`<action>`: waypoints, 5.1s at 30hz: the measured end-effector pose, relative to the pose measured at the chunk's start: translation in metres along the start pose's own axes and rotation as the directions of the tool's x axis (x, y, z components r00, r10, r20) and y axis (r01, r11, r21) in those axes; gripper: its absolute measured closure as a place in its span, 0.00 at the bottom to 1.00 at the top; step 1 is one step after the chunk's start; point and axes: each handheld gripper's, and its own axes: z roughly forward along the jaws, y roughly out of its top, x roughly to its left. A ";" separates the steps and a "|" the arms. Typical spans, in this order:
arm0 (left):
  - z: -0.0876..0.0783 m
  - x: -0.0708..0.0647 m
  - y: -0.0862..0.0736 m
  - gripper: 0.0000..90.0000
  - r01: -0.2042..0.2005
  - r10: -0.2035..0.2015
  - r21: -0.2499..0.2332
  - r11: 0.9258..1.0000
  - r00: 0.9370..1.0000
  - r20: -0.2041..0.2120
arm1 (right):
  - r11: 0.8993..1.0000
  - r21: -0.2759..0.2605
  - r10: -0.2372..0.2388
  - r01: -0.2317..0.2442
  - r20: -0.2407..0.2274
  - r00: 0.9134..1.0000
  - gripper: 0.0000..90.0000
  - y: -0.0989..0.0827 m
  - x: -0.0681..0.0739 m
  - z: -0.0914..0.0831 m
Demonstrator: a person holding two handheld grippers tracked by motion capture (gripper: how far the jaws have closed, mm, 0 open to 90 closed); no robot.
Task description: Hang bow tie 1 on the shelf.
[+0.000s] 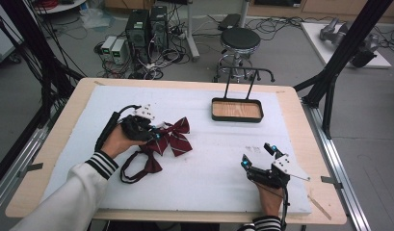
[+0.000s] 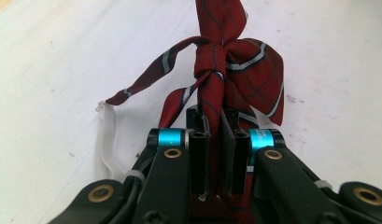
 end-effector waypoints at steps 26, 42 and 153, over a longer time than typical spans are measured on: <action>-0.021 -0.024 0.011 0.92 -0.099 0.127 -0.225 0.969 0.986 0.112 | 0.999 -0.027 0.013 -0.017 -0.138 0.990 0.09 0.030 -0.001 0.001; -0.029 -0.031 0.015 0.92 -0.111 0.153 -0.288 0.951 0.980 0.125 | 0.997 0.071 0.066 -0.039 -0.424 0.903 0.09 0.080 0.008 0.030; -0.069 -0.026 -0.080 0.17 0.085 -0.169 -0.540 0.837 0.980 -0.108 | 0.989 0.115 -0.034 0.091 -0.423 0.905 0.96 0.145 0.039 0.096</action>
